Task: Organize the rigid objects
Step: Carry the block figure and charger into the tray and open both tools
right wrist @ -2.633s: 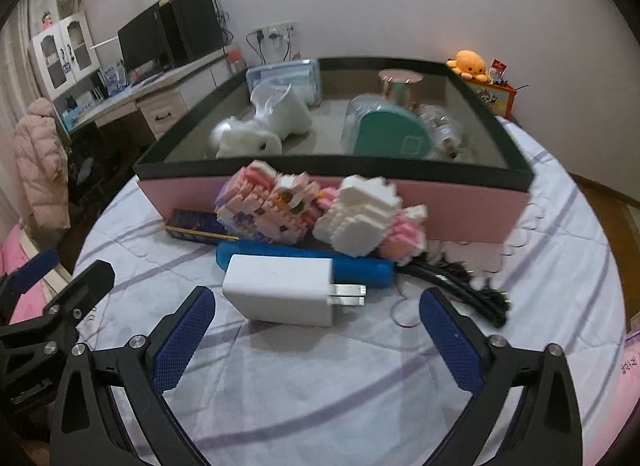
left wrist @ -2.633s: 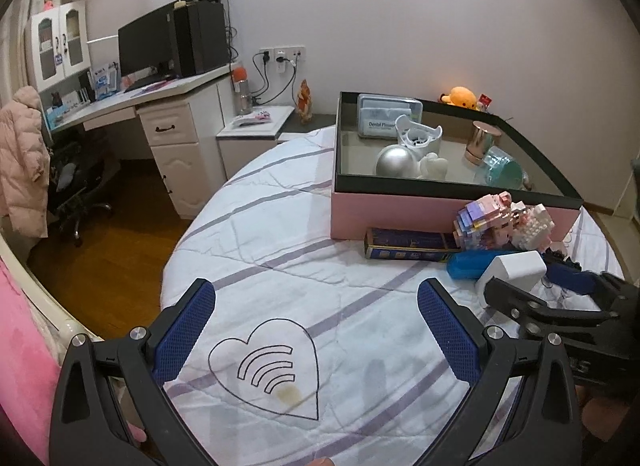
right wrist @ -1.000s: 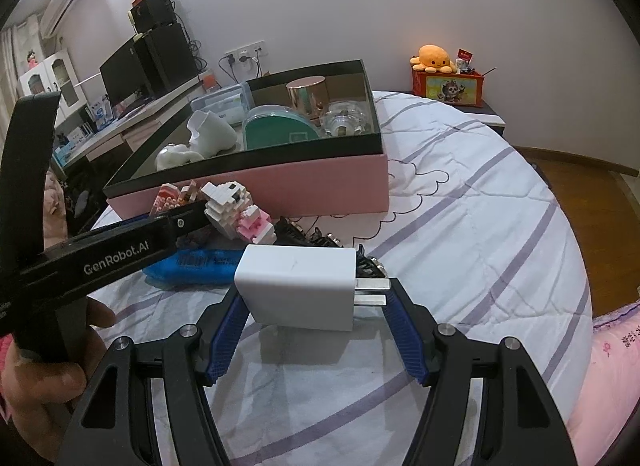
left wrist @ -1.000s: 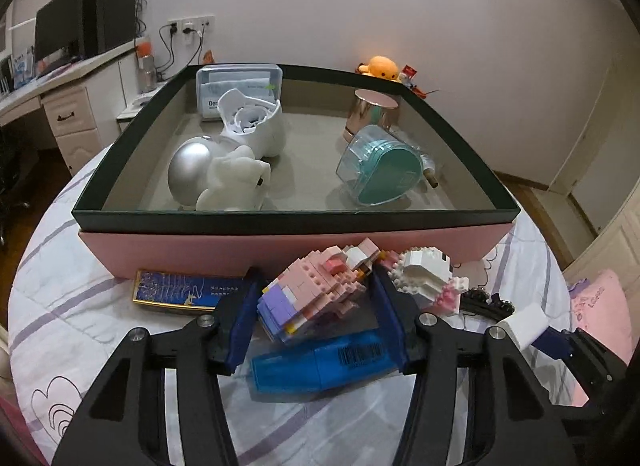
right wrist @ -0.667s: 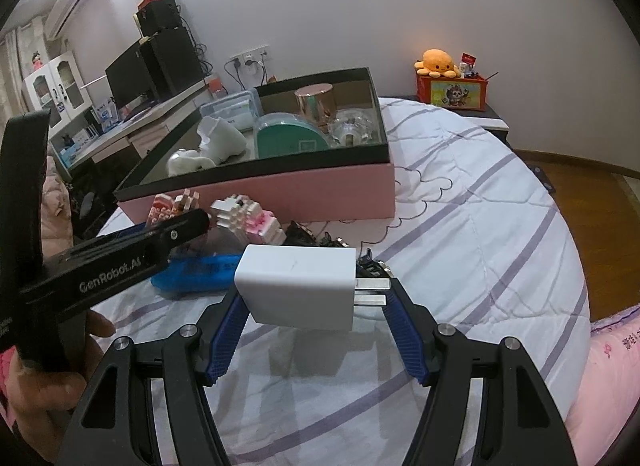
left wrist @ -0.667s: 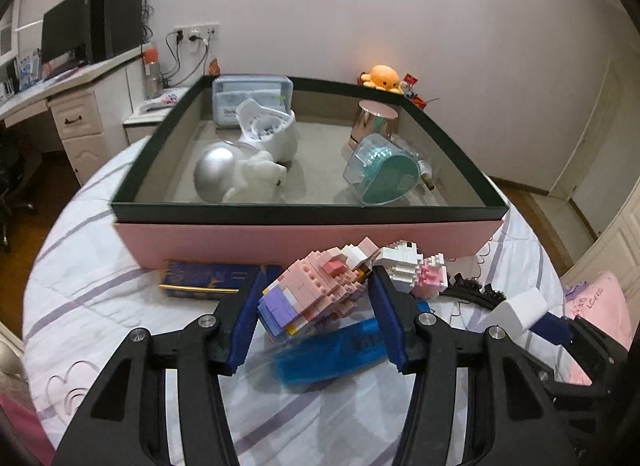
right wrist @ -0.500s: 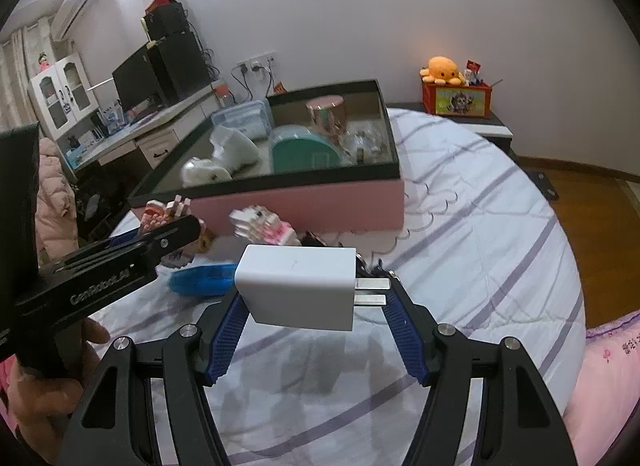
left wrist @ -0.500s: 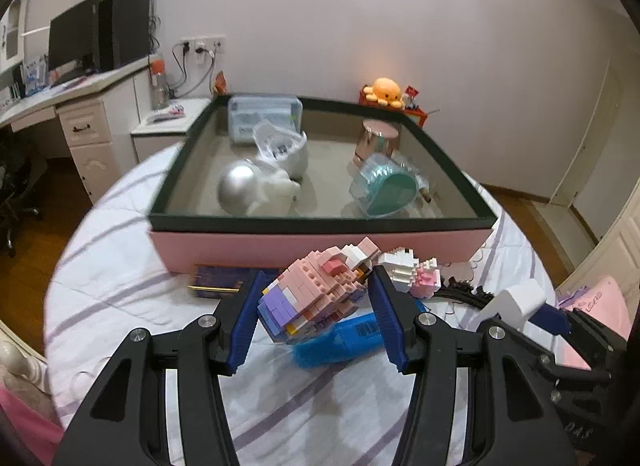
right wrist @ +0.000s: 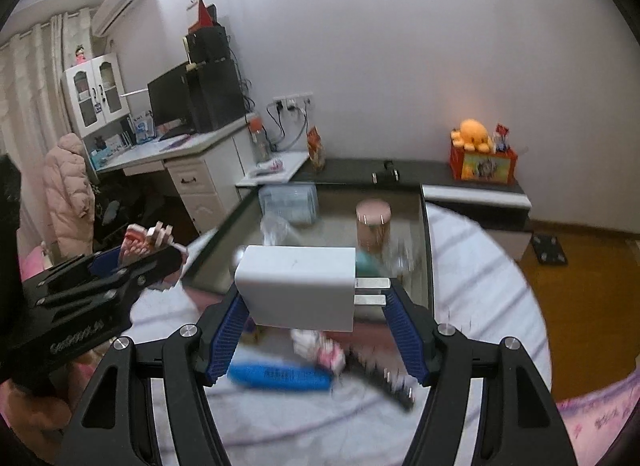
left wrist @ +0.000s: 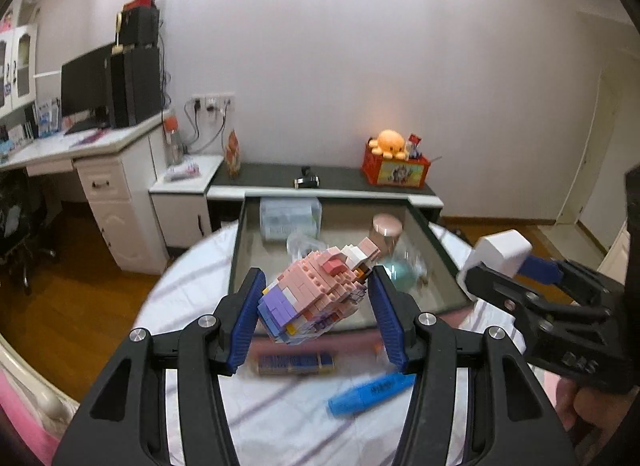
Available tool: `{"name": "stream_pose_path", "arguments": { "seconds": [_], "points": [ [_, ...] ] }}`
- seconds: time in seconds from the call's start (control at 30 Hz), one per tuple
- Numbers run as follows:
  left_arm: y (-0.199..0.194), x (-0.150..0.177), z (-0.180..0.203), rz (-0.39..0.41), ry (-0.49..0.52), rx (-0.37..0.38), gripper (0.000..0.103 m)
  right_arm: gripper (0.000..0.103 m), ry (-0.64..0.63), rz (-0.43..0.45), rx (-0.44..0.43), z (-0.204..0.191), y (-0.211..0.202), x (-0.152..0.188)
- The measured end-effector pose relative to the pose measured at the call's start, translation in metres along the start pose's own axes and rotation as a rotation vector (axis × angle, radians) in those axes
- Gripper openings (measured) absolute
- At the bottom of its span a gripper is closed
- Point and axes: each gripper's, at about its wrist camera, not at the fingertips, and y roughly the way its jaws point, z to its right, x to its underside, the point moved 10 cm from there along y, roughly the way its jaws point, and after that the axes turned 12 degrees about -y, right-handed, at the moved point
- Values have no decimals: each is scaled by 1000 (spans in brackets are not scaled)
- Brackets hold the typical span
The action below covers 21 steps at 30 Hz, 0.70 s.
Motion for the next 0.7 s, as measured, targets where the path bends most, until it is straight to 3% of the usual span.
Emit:
{"name": "stream_pose_path", "arguments": {
  "seconds": [0.27, 0.5, 0.7],
  "points": [
    [39, -49, -1, -27, -14, 40, 54, 68, 7, -63, 8, 31, 59, -45],
    [106, -50, -3, -122, -26, 29, 54, 68, 62, -176, 3, 58, 121, -30],
    [148, -38, -18, -176, -59, 1, 54, 68, 49, -231, -33, 52, 151, -19]
  ]
}}
